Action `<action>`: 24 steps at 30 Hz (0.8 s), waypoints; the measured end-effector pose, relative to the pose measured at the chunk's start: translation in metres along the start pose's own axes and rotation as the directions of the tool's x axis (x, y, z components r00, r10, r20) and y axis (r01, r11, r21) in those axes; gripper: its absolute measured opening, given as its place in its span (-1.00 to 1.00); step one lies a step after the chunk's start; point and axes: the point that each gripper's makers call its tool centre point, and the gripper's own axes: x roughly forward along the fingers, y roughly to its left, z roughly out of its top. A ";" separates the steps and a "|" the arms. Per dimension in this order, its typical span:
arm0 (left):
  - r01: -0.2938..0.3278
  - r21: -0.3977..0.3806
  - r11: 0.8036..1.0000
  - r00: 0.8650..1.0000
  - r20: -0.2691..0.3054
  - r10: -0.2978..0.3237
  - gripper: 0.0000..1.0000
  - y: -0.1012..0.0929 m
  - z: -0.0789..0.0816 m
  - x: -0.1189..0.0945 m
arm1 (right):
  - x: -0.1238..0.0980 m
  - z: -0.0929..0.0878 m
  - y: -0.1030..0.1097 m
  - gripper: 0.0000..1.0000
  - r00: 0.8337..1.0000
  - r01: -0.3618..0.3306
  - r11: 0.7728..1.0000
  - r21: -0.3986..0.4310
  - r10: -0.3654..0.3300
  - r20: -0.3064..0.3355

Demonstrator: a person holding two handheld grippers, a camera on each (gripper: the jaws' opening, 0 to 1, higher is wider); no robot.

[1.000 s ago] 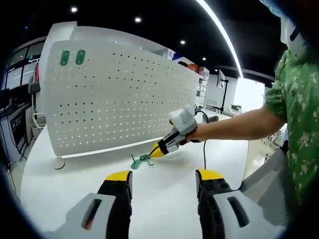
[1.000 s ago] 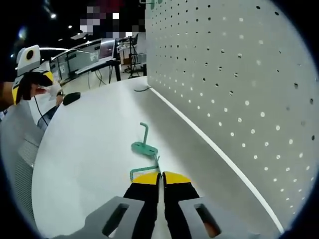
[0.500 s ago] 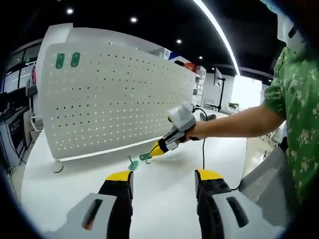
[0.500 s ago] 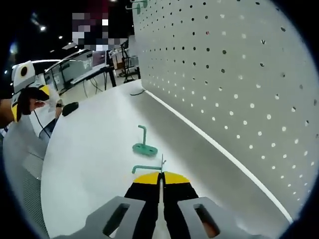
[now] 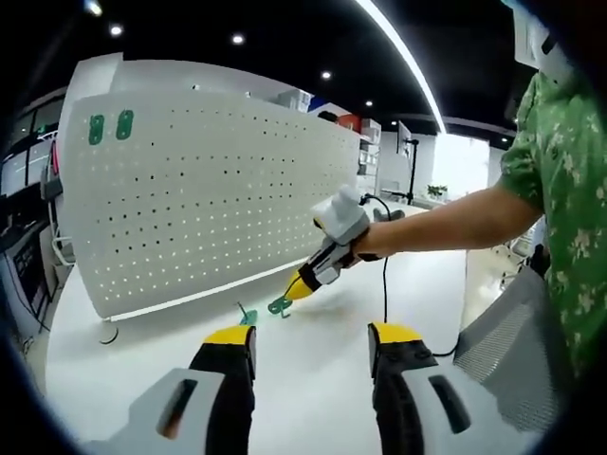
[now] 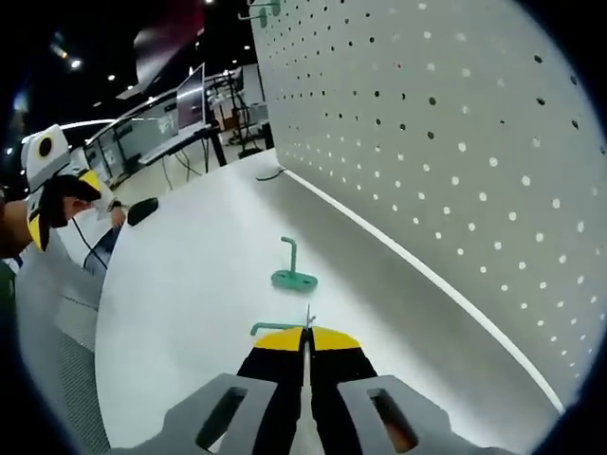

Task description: Insert the hook assembly into the mounting plate slot until the hook locks in place.

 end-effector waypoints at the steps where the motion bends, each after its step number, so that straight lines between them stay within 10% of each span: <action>1: 0.002 0.004 1.000 1.000 0.000 -0.002 -0.02 -0.001 0.000 0.000 | -0.001 0.000 0.001 -1.00 1.000 -0.001 1.000 0.001 0.001 0.000; 24: 0.032 0.130 0.991 0.999 -0.033 -0.028 -0.10 -0.012 -0.004 0.010 | -0.028 0.011 0.035 -1.00 0.998 0.010 0.999 0.035 -0.008 -0.060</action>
